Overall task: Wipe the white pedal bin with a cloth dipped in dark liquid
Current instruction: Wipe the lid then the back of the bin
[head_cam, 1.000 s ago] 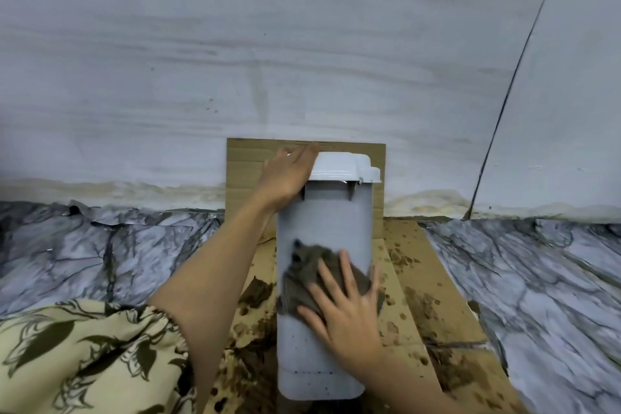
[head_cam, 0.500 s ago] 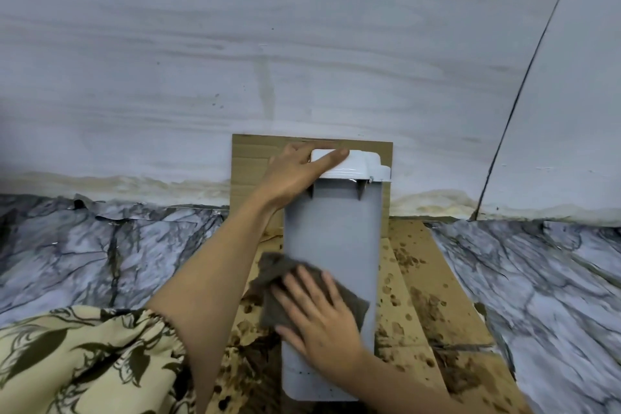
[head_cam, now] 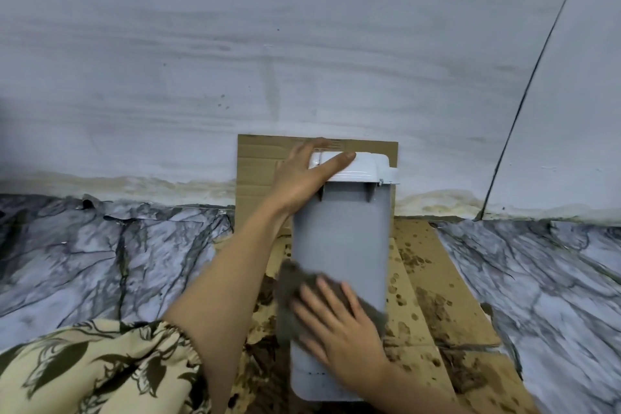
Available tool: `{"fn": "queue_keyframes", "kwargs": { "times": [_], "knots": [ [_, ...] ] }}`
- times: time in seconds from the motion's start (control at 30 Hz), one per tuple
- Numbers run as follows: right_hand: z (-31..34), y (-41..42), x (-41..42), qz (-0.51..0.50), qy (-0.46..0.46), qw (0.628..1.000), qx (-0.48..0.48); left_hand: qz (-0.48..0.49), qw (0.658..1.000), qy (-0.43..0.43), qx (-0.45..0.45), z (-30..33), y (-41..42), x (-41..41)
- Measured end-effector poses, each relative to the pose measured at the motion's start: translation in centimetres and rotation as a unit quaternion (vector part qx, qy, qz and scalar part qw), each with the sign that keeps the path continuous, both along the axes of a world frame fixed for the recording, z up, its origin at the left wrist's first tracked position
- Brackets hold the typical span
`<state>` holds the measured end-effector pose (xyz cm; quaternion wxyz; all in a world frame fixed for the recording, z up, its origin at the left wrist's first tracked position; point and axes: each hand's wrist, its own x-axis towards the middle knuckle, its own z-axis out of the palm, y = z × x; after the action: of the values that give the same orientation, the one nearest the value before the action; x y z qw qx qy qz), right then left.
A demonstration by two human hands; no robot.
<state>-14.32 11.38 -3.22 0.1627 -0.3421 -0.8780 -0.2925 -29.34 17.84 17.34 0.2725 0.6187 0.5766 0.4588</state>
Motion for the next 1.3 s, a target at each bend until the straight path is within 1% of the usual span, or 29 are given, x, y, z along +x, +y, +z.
{"fn": "queue_keyframes", "kwargs": {
  "times": [0.03, 0.07, 0.1, 0.13, 0.2, 0.27, 0.3, 0.37, 0.4, 0.43, 0.5, 0.53, 0.6, 0.67, 0.73, 0.8, 0.87, 0.93, 1.0, 1.03, 1.07, 1.13, 1.17, 1.2, 1.27, 1.3],
  "knots": [
    [-1.6, -0.8, 1.6, 0.01, -0.046, 0.999, -0.001, 0.0, 0.999, -0.031, 0.013, -0.3, -0.2, 0.1],
    [-2.5, -1.4, 3.1, 0.008, -0.067, 0.998, -0.004, -0.001, 0.998, -0.054, 0.027, -0.6, -0.3, 0.3],
    [-2.6, -1.6, 4.1, -0.003, -0.058, 0.998, -0.011, -0.003, 0.997, -0.069, 0.04, -0.9, -0.3, 0.4],
    [-2.3, -1.4, 4.7, -0.023, -0.025, 0.999, -0.018, -0.004, 0.996, -0.078, 0.052, -1.1, -0.3, 0.6],
    [0.1, -0.5, 4.3, -0.083, 0.085, 0.992, -0.04, -0.002, 0.994, -0.082, 0.077, -1.4, -0.1, 0.9],
    [3.6, 1.5, 2.4, -0.148, 0.2, 0.968, -0.044, 0.005, 0.991, -0.078, 0.105, -1.7, 0.5, 1.1],
    [5.4, 2.4, 1.1, -0.17, 0.243, 0.954, -0.049, 0.005, 0.99, -0.075, 0.116, -2.0, 0.8, 1.2],
    [7.4, 3.7, -1.5, -0.182, 0.289, 0.938, -0.059, 0.006, 0.989, -0.066, 0.133, -2.6, 1.5, 1.1],
    [7.1, 3.8, -2.4, -0.165, 0.281, 0.944, -0.061, 0.012, 0.988, -0.056, 0.145, -3.0, 1.7, 1.0],
    [5.9, 3.4, -2.9, -0.127, 0.251, 0.957, -0.064, 0.019, 0.986, -0.04, 0.161, -3.3, 1.9, 0.8],
    [1.5, 1.3, -2.6, -0.029, 0.157, 0.985, -0.064, 0.024, 0.98, 0.016, 0.196, -4.0, 2.2, 0.2],
    [-0.9, 0.0, -1.6, 0.003, 0.101, 0.993, -0.061, 0.017, 0.976, 0.047, 0.211, -4.4, 2.2, 0.0],
    [-4.6, -1.7, 1.1, 0.031, 0.02, 0.998, -0.054, 0.001, 0.969, 0.085, 0.234, -4.8, 2.2, -0.3],
    [-5.7, -2.1, 3.5, 0.038, -0.012, 0.998, -0.051, -0.002, 0.966, 0.09, 0.242, -5.1, 2.2, 0.0],
    [-4.7, -1.5, 5.2, 0.011, 0.015, 0.998, -0.062, 0.004, 0.97, 0.071, 0.232, -5.2, 2.3, 0.6],
    [-2.3, -0.3, 5.5, -0.055, 0.091, 0.99, -0.087, 0.011, 0.972, 0.057, 0.228, -5.4, 2.5, 1.1],
    [0.7, 1.2, 4.2, -0.127, 0.175, 0.972, -0.088, 0.008, 0.969, 0.064, 0.238, -5.5, 2.8, 1.3],
    [3.4, 2.6, 1.8, -0.183, 0.252, 0.947, -0.082, 0.01, 0.968, 0.076, 0.239, -5.6, 3.2, 1.5],
    [4.3, 3.0, -0.5, -0.197, 0.299, 0.929, -0.09, 0.023, 0.97, 0.076, 0.23, -5.7, 3.4, 1.7],
    [3.6, 2.7, -1.3, -0.178, 0.289, 0.936, -0.094, 0.03, 0.971, 0.074, 0.224, -5.8, 3.5, 1.8],
    [2.3, 1.9, -1.8, -0.14, 0.255, 0.952, -0.098, 0.036, 0.971, 0.075, 0.223, -6.0, 3.5, 1.8],
    [-1.8, -0.5, -1.2, -0.048, 0.145, 0.984, -0.095, 0.04, 0.97, 0.079, 0.225, -6.3, 3.4, 1.6],
    [-3.8, -1.7, -0.2, -0.023, 0.098, 0.991, -0.093, 0.036, 0.971, 0.075, 0.222, -6.4, 3.3, 1.4],
    [-5.3, -2.6, 1.2, -0.016, 0.07, 0.992, -0.099, 0.029, 0.973, 0.07, 0.218, -6.5, 3.2, 1.1],
    [-6.4, -3.1, 3.7, -0.026, 0.062, 0.992, -0.105, 0.014, 0.975, 0.067, 0.212, -6.6, 3.1, 0.7],
    [-6.0, -2.8, 4.6, -0.046, 0.082, 0.99, -0.107, 0.009, 0.975, 0.067, 0.209, -6.6, 3.2, 0.6]
  ]
}}
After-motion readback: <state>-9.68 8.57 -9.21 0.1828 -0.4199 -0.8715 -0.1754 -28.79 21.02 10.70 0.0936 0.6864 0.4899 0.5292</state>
